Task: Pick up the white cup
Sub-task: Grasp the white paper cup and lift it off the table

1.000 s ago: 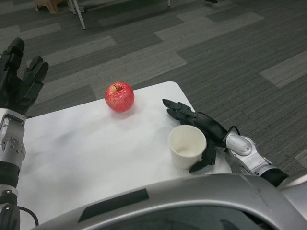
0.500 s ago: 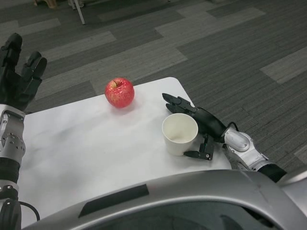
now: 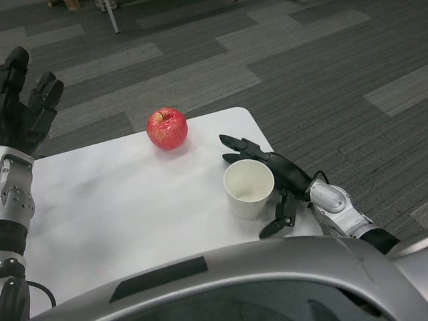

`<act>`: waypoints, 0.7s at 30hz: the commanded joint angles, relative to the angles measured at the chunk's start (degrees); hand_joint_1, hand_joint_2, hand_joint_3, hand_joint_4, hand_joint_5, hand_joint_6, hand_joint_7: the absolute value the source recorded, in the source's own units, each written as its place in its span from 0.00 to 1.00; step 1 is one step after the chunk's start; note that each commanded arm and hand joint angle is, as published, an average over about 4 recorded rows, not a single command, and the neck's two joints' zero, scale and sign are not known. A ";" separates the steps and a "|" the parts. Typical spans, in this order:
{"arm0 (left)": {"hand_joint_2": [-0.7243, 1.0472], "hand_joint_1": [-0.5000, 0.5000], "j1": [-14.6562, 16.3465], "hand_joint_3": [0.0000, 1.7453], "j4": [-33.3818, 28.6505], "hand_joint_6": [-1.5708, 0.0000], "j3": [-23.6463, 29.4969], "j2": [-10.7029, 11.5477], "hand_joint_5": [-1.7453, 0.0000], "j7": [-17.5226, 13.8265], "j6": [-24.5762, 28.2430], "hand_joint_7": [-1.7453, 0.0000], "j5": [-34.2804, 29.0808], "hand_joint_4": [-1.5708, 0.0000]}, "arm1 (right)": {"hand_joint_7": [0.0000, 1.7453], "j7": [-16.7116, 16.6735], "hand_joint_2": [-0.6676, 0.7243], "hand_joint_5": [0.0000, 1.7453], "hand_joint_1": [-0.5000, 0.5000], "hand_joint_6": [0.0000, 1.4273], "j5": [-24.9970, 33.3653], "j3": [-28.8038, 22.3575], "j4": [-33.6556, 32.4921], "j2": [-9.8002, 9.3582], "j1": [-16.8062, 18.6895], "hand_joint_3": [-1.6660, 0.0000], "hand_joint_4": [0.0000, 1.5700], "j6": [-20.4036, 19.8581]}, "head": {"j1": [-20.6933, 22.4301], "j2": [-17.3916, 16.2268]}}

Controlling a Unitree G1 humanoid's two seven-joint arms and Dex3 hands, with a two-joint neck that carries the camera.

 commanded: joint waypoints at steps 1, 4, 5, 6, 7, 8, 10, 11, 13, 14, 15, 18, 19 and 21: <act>0.90 0.09 0.66 0.05 0.51 1.00 0.34 0.55 0.88 0.12 -0.07 0.92 0.28 1.00 | 0.04 0.99 0.86 0.28 0.06 0.00 -0.89 2.29 1.41 -0.14 2.10 0.85 0.00 2.74 | 0.10 -0.04; 0.90 0.09 0.70 0.05 0.51 1.00 0.28 0.55 0.88 0.12 -0.07 0.92 0.28 1.00 | 0.02 0.92 0.89 0.28 0.04 0.00 -0.89 2.72 1.28 -0.01 1.85 0.88 0.00 2.74 | 0.10 -0.03; 0.90 0.09 0.75 0.05 0.51 1.00 0.30 0.55 0.88 0.14 -0.07 0.92 0.28 1.00 | 0.02 0.92 0.90 0.28 0.04 0.00 -0.89 2.83 1.28 0.06 1.72 0.89 0.00 2.74 | 0.15 0.02; 0.90 0.09 0.79 0.05 0.51 1.00 0.32 0.55 0.88 0.16 -0.07 0.92 0.28 1.00 | 0.02 0.92 0.92 0.28 0.03 0.00 -0.89 2.94 1.28 0.12 1.59 0.90 0.00 2.74 | 0.17 0.05; 0.90 0.09 0.83 0.05 0.51 1.00 0.39 0.55 0.88 0.16 -0.07 0.92 0.28 1.00 | 0.03 0.86 0.93 0.28 0.02 0.00 -0.89 3.16 1.30 0.17 1.42 0.90 0.00 2.74 | 0.25 0.09; 0.90 0.09 0.88 0.05 0.51 1.00 0.45 0.55 0.88 0.16 -0.07 0.92 0.28 1.00 | 0.04 0.79 0.94 0.28 0.01 0.00 -0.89 3.38 1.32 0.21 1.24 0.90 0.00 2.74 | 0.31 0.12; 0.90 0.09 0.92 0.05 0.51 1.00 0.54 0.55 0.88 0.16 -0.07 0.91 0.28 1.00 | 0.04 0.57 0.95 0.29 0.00 0.00 -0.89 4.09 1.46 0.25 0.80 0.90 0.00 2.74 | 0.49 0.10; 0.90 0.09 0.92 0.05 0.51 1.00 0.54 0.55 0.88 0.16 -0.07 0.91 0.28 1.00 | 0.04 0.44 0.95 0.32 0.00 0.00 -0.89 4.37 1.57 0.28 0.62 0.90 0.00 2.74 | 0.52 0.10; 0.90 0.09 0.92 0.05 0.51 1.00 0.54 0.55 0.88 0.14 -0.07 0.91 0.28 1.00 | 0.04 -0.09 0.95 0.39 0.00 0.00 -0.91 4.94 1.79 0.32 0.32 0.90 0.00 2.69 | 0.54 0.07; 0.90 0.09 0.92 0.05 0.51 1.00 0.54 0.55 0.88 0.12 -0.07 0.92 0.28 1.00 | 0.04 -0.48 0.95 0.42 0.00 0.00 -0.93 5.23 1.90 0.34 0.19 0.90 0.00 2.65 | 0.50 0.08; 0.90 0.09 0.92 0.04 0.51 1.00 0.54 0.55 0.88 0.10 -0.07 0.92 0.28 1.00 | 0.06 -1.10 0.94 0.46 0.00 0.00 -0.95 5.67 2.05 0.34 0.05 0.90 0.00 2.58 | 0.50 0.08; 0.90 0.09 0.97 0.03 0.51 1.00 0.54 0.55 0.88 0.08 -0.11 0.92 0.28 1.00 | 0.14 -2.42 0.91 0.58 0.02 0.00 -0.89 6.99 2.95 0.52 -0.34 0.90 0.00 2.38 | 0.73 0.05; 0.90 0.09 1.03 0.04 0.51 1.00 0.56 0.53 0.88 0.08 -0.16 0.91 0.26 1.00 | 0.20 -2.59 0.91 0.64 0.03 0.00 -0.82 7.14 3.37 0.76 -0.43 0.90 0.00 2.30 | 0.78 0.03; 0.90 0.09 1.19 0.05 0.51 1.00 0.63 0.48 0.88 0.08 -0.25 0.91 0.17 1.00 | 0.39 -3.14 0.89 0.76 0.04 0.00 -0.71 7.25 4.14 1.24 -0.58 0.88 0.00 2.05 | 0.96 0.04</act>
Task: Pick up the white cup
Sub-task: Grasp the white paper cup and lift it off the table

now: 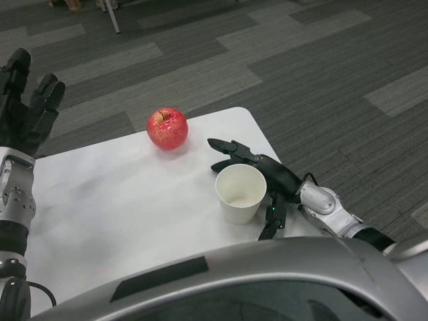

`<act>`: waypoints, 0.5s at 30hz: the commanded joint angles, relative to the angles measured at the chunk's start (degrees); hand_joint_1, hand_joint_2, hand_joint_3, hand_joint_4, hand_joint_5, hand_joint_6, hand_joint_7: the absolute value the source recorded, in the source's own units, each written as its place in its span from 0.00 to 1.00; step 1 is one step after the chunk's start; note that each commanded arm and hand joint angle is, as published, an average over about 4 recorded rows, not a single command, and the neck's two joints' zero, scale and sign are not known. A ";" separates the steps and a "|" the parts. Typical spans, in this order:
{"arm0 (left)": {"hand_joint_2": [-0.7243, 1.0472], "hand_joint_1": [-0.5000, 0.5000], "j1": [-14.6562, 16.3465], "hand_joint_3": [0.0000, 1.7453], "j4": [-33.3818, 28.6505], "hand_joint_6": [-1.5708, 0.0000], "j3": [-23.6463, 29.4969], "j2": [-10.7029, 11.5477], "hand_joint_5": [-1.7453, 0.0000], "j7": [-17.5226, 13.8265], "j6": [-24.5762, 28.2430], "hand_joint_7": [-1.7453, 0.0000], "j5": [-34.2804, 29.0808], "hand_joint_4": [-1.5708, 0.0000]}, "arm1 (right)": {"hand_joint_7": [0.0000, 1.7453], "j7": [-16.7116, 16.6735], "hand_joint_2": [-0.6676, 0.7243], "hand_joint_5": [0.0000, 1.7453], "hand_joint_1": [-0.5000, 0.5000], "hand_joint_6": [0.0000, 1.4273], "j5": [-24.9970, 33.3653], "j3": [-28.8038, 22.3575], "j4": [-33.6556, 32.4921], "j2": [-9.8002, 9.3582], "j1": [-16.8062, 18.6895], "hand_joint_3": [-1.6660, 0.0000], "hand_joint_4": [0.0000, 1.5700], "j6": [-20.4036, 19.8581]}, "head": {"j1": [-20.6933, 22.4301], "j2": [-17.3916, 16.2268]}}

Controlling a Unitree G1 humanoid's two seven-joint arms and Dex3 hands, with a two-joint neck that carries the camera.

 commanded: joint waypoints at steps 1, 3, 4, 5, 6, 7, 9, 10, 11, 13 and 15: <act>0.90 0.09 0.90 0.05 0.51 1.00 0.65 0.46 0.88 0.08 -0.29 0.91 0.11 1.00 | 0.52 -0.75 0.88 0.83 0.05 0.00 -1.86 2.05 4.30 1.13 1.57 0.85 0.00 2.01 | 0.33 0.04; 0.90 0.09 1.03 0.05 0.51 1.00 0.85 0.46 0.88 0.08 -0.49 0.92 -0.03 1.00 | 0.68 -1.43 0.85 0.89 0.07 0.00 -1.75 2.05 5.36 1.57 1.27 0.75 0.00 1.42 | 0.74 0.18; 0.90 0.09 1.05 0.05 0.51 1.00 0.94 0.46 0.88 0.08 -0.60 0.92 -0.07 1.00 | 0.77 -1.54 0.84 0.92 0.08 0.00 -1.71 2.07 5.77 1.76 1.11 0.68 0.00 1.20 | 1.03 0.24; 0.90 0.09 1.16 0.05 0.51 1.00 1.05 0.46 0.88 0.08 -0.73 0.91 -0.14 1.00 | 0.82 -1.67 0.83 0.93 0.08 0.00 -1.56 2.13 6.35 2.03 0.87 0.63 0.00 0.96 | 1.27 0.35; 0.90 0.09 1.25 0.05 0.51 1.00 1.09 0.46 0.88 0.08 -0.82 0.90 -0.20 1.00 | 0.88 -1.72 0.80 0.96 0.09 0.00 -1.42 2.18 6.68 2.23 0.70 0.55 0.01 0.87 | 1.49 0.44; 0.90 0.09 1.38 0.05 0.51 1.00 1.16 0.46 0.88 0.08 -0.86 0.90 -0.25 1.00 | 0.91 -1.74 0.75 0.97 0.14 0.01 -1.29 2.24 6.96 2.31 0.48 0.48 0.04 0.80 | 1.64 0.49; 0.90 0.09 1.62 0.05 0.51 1.00 1.31 0.46 0.88 0.08 -0.93 0.89 -0.31 1.00 | 0.95 -1.76 0.65 1.00 0.22 0.03 -1.14 2.33 7.47 2.42 0.01 0.36 0.10 0.65 | 1.96 0.57; 0.90 0.09 1.73 0.05 0.51 1.00 1.40 0.46 0.88 0.08 -0.95 0.90 -0.33 1.00 | 0.96 -1.76 0.60 1.00 0.26 0.06 -1.12 2.35 7.69 2.45 -0.23 0.35 0.13 0.56 | 2.09 0.59; 0.90 0.09 1.82 0.05 0.51 1.00 1.55 0.46 0.88 0.08 -0.97 0.90 -0.33 1.00 | 0.96 -1.76 0.58 1.00 0.27 0.07 -1.12 2.35 7.88 2.42 -0.43 0.36 0.14 0.50 | 2.23 0.61; 0.90 0.09 1.97 0.05 0.51 1.00 1.90 0.46 0.88 0.08 -1.04 0.92 -0.33 1.00 | 0.96 -1.76 0.52 1.00 0.32 0.18 -1.09 2.35 8.30 2.36 -0.82 0.38 0.28 0.41 | 2.63 0.58; 0.90 0.09 2.13 0.05 0.49 1.00 2.28 0.48 0.88 0.08 -1.19 0.92 -0.36 1.00 | 0.94 -1.76 0.50 0.99 0.40 0.37 -1.05 2.33 8.72 2.25 -1.28 0.40 0.62 0.37 | 2.88 0.58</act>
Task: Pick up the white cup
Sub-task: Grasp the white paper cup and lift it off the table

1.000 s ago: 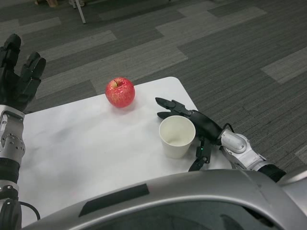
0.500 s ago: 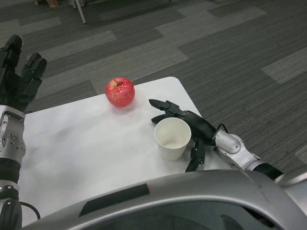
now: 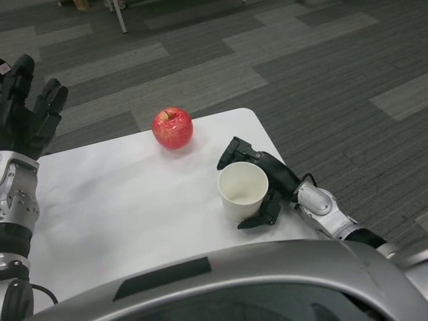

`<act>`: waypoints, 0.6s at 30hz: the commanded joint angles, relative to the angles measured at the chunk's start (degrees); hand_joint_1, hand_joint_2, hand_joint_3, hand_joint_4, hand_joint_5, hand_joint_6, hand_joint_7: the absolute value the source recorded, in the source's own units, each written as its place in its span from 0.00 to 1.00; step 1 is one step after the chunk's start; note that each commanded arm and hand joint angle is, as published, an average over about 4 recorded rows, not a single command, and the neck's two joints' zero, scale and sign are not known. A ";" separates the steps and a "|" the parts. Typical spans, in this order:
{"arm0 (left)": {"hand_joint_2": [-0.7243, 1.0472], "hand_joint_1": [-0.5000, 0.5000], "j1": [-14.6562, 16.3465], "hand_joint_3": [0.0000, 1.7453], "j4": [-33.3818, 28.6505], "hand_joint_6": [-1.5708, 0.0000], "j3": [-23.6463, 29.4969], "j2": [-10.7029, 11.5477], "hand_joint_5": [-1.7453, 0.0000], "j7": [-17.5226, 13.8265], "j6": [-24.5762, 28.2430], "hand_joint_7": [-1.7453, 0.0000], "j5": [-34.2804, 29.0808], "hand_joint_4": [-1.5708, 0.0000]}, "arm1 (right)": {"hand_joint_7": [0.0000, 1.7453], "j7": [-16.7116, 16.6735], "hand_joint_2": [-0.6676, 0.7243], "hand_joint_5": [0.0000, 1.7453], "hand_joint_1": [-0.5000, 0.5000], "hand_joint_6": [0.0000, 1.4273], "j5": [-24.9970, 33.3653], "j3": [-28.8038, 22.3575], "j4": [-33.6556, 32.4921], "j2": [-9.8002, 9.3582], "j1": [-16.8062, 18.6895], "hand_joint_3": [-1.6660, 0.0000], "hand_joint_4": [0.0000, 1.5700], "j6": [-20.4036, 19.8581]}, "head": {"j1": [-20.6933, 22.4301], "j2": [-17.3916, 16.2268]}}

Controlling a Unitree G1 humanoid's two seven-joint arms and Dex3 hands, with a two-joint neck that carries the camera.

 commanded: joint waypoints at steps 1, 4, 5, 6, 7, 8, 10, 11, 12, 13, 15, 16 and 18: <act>0.90 0.09 0.66 0.05 0.46 1.00 1.21 0.50 0.88 0.08 -1.00 0.92 -0.14 1.00 | 0.93 0.47 0.50 0.97 0.43 0.45 -1.26 1.39 4.06 0.00 1.26 0.42 0.76 3.20 | 0.15 0.01; 0.90 0.09 0.88 0.05 0.42 1.00 1.45 0.55 0.88 0.08 -1.18 0.91 -0.18 1.00 | 0.92 0.47 0.47 0.94 0.46 0.60 -0.90 0.86 4.42 -0.31 0.60 0.43 0.98 2.73 | 0.13 0.01; 0.90 0.09 0.90 0.05 0.42 1.00 1.45 0.55 0.88 0.08 -1.18 0.91 -0.18 1.00 | 0.92 0.47 0.45 0.93 0.46 0.64 -0.84 0.57 4.42 -0.42 0.51 0.43 1.00 2.62 | 0.05 -0.03; 0.90 0.09 0.93 0.05 0.42 1.00 1.45 0.55 0.88 0.08 -1.18 0.92 -0.18 1.00 | 0.92 0.47 0.45 0.92 0.46 0.66 -0.68 0.18 4.39 -0.66 0.34 0.43 1.00 2.38 | 0.01 -0.04; 0.90 0.09 0.95 0.05 0.42 1.00 1.45 0.55 0.88 0.08 -1.18 0.92 -0.18 1.00 | 0.92 0.47 0.45 0.90 0.46 0.68 -0.58 -0.11 4.35 -0.86 0.21 0.43 1.00 2.18 | -0.07 -0.12; 0.90 0.09 0.97 0.05 0.42 1.00 1.45 0.55 0.88 0.08 -1.18 0.92 -0.18 1.00 | 0.91 0.50 0.44 0.89 0.46 0.70 -0.47 -0.63 4.17 -1.17 0.05 0.43 1.00 1.96 | -0.14 -0.17; 0.90 0.09 0.97 0.05 0.44 1.00 1.43 0.55 0.88 0.08 -1.18 0.92 -0.18 1.00 | 0.89 0.58 0.40 0.89 0.46 0.73 -0.40 -1.76 3.67 -1.61 -0.12 0.43 0.99 1.81 | 0.19 -0.39; 0.90 0.09 0.97 0.05 0.46 1.00 1.41 0.55 0.88 0.08 -1.18 0.92 -0.18 1.00 | 0.88 0.65 0.38 0.87 0.46 0.74 -0.42 -2.52 3.32 -1.80 -0.19 0.43 0.99 1.81 | 0.33 -0.41; 0.90 0.09 0.97 0.05 0.51 1.00 1.34 0.57 0.88 0.08 -1.18 0.92 -0.20 1.00 | 0.88 0.69 0.36 0.86 0.46 0.74 -0.44 -3.49 2.81 -2.07 -0.37 0.43 0.98 1.83 | 0.44 -0.47; 0.90 0.09 0.97 0.05 0.55 1.00 1.28 0.59 0.88 0.08 -1.18 0.92 -0.22 1.00 | 0.88 0.74 0.36 0.85 0.46 0.74 -0.47 -4.46 2.31 -2.33 -0.54 0.43 0.98 1.85 | 0.59 -0.43; 0.90 0.09 0.97 0.05 0.60 1.00 1.15 0.68 0.88 0.08 -1.18 0.92 -0.27 1.00 | 0.88 0.74 0.36 0.83 0.46 0.73 -0.47 -6.00 0.94 -3.30 -1.16 0.43 0.97 1.94 | 0.80 -0.40; 0.90 0.09 0.97 0.05 0.60 1.00 1.10 0.70 0.88 0.08 -1.18 0.92 -0.29 1.00 | 0.88 0.74 0.36 0.83 0.46 0.73 -0.44 -6.35 0.22 -3.89 -1.62 0.43 0.97 2.03 | 0.90 -0.39; 0.90 0.09 0.97 0.05 0.60 1.00 1.06 0.72 0.88 0.08 -1.18 0.92 -0.42 1.00 | 0.88 0.71 0.35 0.82 0.46 0.72 -0.40 -6.81 -1.17 -5.06 -2.69 0.42 0.96 2.23 | 0.71 -0.34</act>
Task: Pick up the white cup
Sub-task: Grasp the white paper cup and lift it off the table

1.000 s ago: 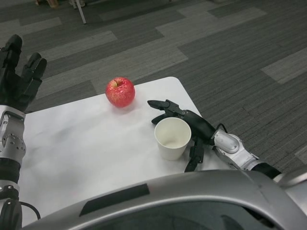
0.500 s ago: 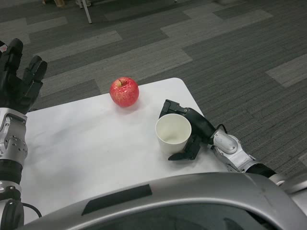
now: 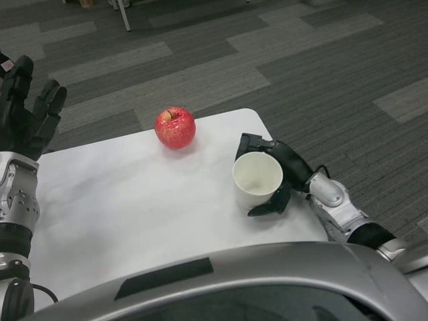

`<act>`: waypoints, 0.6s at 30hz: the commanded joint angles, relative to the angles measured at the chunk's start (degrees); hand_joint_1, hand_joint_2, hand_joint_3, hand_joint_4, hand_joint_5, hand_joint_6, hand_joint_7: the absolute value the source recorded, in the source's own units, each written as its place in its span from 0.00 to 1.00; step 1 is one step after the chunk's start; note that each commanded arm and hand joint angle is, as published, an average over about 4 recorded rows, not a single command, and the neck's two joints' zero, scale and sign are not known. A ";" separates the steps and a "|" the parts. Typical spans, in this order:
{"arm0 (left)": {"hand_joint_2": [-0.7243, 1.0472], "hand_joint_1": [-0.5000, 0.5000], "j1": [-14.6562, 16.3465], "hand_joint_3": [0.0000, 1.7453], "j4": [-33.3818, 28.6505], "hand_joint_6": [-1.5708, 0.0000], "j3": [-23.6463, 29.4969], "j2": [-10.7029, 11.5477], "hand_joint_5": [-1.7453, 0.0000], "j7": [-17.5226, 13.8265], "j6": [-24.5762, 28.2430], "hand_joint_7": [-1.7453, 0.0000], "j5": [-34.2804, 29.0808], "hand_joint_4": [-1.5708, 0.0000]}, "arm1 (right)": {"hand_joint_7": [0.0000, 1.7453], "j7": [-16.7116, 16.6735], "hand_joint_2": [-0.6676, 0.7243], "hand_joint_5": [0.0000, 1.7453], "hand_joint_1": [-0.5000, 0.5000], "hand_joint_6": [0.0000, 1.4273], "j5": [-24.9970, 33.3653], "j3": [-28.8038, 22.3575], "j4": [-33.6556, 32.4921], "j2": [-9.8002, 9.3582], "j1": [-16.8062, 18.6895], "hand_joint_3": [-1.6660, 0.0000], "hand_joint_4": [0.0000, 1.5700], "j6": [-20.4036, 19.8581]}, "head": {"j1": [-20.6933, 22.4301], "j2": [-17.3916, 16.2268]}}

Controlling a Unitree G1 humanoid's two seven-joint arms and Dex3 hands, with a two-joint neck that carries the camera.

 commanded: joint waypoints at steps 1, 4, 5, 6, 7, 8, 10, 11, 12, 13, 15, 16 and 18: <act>0.90 0.09 0.26 0.04 0.59 1.00 0.18 0.71 0.88 0.09 -0.84 0.92 -0.50 1.00 | 0.87 0.31 0.34 0.81 0.46 0.72 -0.52 -0.95 -1.95 -2.65 -1.55 0.40 0.96 1.64 | -0.03 0.02; 0.90 0.09 0.37 0.04 0.59 1.00 0.20 0.56 0.88 0.09 -1.24 0.92 -1.34 1.00 | 0.84 0.13 0.32 0.78 0.46 0.72 -0.48 -1.17 -3.62 -4.23 -4.39 0.36 0.96 1.88 | -0.68 0.77; 0.90 0.09 0.48 0.05 0.59 1.00 0.18 0.49 0.88 0.09 -1.37 0.92 -1.56 1.00 | 0.84 0.00 0.32 0.78 0.47 0.71 -0.43 -1.17 -4.06 -4.72 -5.46 0.35 0.96 1.95 | -1.02 1.22; 0.90 0.09 0.64 0.05 0.55 1.00 0.16 0.47 0.88 0.09 -1.37 0.92 -1.56 1.00 | 0.84 -0.28 0.32 0.78 0.48 0.71 -0.39 -1.01 -4.32 -5.20 -6.52 0.32 0.96 2.02 | -0.95 1.17; 0.90 0.09 0.79 0.05 0.51 1.00 0.13 0.45 0.88 0.09 -1.37 0.92 -1.56 1.00 | 0.84 -0.57 0.32 0.78 0.49 0.71 -0.35 -0.86 -4.59 -5.68 -7.57 0.31 0.96 2.08 | -1.35 1.88; 0.90 0.09 0.88 0.05 0.42 1.00 0.11 0.45 0.88 0.09 -1.37 0.92 -1.56 1.00 | 0.84 -0.79 0.32 0.78 0.50 0.70 -0.32 -0.51 -4.76 -6.10 -8.61 0.30 0.96 2.15 | -1.59 2.31; 0.90 0.09 1.01 0.05 0.29 1.00 0.02 0.45 0.88 0.09 -1.37 0.92 -1.56 1.00 | 0.82 -1.12 0.32 0.78 0.50 0.70 -0.26 0.37 -5.07 -6.76 -10.58 0.26 0.96 2.28 | -1.95 3.31; 0.90 0.09 1.08 0.05 0.18 1.00 -0.17 0.45 0.88 0.09 -1.37 0.92 -1.56 1.00 | 0.81 -1.38 0.32 0.78 0.50 0.70 -0.19 1.34 -5.22 -7.09 -12.08 0.25 0.96 2.35 | -1.88 3.47; 0.90 0.09 1.10 0.05 0.11 1.00 -0.35 0.45 0.88 0.09 -1.37 0.92 -1.56 1.00 | 0.80 -1.58 0.32 0.78 0.50 0.70 -0.15 2.09 -5.31 -7.27 -13.07 0.24 0.96 2.37 | -1.96 3.84; 0.90 0.09 1.12 0.05 0.05 1.00 -0.53 0.45 0.88 0.09 -1.37 0.92 -1.56 1.00 | 0.80 -1.78 0.32 0.78 0.50 0.70 -0.10 2.83 -5.40 -7.44 -14.06 0.24 0.96 2.39 | -1.79 4.59; 0.90 0.09 1.14 0.05 -0.11 1.00 -0.90 0.45 0.88 0.09 -1.37 0.92 -1.47 1.00 | 0.80 -2.46 0.32 0.75 0.50 0.70 -0.04 4.39 -5.88 -7.53 -15.31 0.24 0.96 2.41 | -1.33 4.94; 0.90 0.09 1.14 0.05 -0.15 1.00 -1.05 0.45 0.88 0.09 -1.37 0.92 -1.38 1.00 | 0.80 -2.79 0.32 0.74 0.50 0.70 -0.02 5.21 -6.24 -7.51 -15.79 0.24 0.96 2.43 | -1.03 5.81; 0.90 0.09 1.14 0.05 -0.15 1.00 -1.41 0.45 0.88 0.09 -1.37 0.92 -1.03 1.00 | 0.80 -3.25 0.32 0.72 0.50 0.70 0.14 7.36 -7.36 -7.31 -16.89 0.24 0.96 2.52 | -1.06 6.70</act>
